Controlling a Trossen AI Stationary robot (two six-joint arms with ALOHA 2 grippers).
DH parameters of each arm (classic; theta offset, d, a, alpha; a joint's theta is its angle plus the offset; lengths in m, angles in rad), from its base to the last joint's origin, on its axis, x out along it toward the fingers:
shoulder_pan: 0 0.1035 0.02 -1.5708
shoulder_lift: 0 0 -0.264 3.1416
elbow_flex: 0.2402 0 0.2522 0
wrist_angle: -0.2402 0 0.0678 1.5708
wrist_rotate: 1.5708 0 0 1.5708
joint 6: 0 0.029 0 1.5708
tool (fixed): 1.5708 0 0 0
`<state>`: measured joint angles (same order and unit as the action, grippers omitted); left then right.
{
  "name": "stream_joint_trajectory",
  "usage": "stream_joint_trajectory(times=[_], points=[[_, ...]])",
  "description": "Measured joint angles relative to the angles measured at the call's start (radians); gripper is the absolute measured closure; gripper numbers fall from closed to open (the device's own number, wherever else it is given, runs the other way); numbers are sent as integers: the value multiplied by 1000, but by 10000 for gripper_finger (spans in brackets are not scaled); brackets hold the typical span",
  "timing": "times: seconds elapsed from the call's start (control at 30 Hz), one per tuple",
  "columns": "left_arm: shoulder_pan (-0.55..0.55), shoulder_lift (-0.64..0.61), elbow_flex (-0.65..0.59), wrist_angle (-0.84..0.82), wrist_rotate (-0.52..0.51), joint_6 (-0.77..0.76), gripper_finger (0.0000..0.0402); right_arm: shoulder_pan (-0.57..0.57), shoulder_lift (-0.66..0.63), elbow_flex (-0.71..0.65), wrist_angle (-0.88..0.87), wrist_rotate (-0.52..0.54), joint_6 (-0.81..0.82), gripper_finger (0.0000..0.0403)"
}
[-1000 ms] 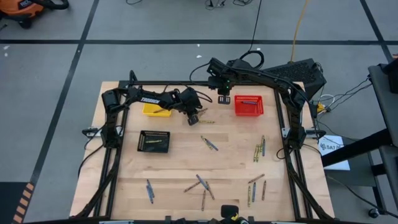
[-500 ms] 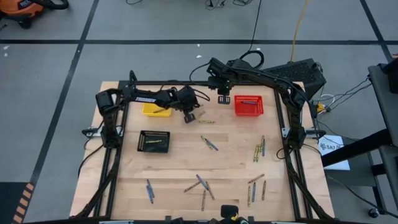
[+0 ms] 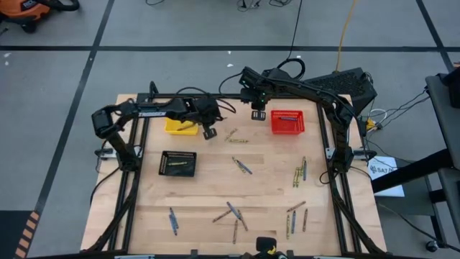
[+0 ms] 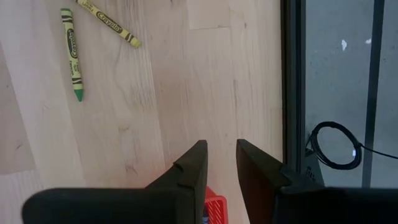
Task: Sort crayons
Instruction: Put the brown crayon into the yellow bin
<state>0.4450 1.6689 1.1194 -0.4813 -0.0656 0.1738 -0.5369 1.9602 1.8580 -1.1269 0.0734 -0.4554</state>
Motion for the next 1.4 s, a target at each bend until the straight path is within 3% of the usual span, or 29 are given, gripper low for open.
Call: stream_joint_trajectory(times=[0.5,1.0,1.4], points=[[58,-193,-25,-353,-94,54,393,-1,0,0,-46,0,48,330],[211,-194,-164,-303,-96,129,392,-1,0,0,-94,2,104,330],[216,-195,-172,-314,-96,122,335,5,0,0,-97,4,191,330]])
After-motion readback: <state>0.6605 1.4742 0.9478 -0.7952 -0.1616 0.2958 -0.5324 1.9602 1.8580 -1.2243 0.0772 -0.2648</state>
